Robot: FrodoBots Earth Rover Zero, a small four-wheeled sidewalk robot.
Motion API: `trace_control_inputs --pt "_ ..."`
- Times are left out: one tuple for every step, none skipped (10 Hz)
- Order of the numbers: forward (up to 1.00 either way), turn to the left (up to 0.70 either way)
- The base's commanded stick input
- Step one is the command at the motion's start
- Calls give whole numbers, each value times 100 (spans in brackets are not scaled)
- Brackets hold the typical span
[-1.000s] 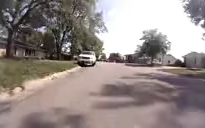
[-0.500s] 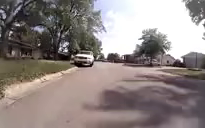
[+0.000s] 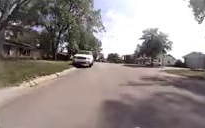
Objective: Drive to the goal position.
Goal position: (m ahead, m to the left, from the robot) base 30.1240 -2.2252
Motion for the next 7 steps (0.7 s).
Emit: trace_control_inputs --pt "100 -1" --pt "100 -4" --pt "100 -21" --pt "100 -3" --pt "100 0" --pt "100 0" --pt "100 0"
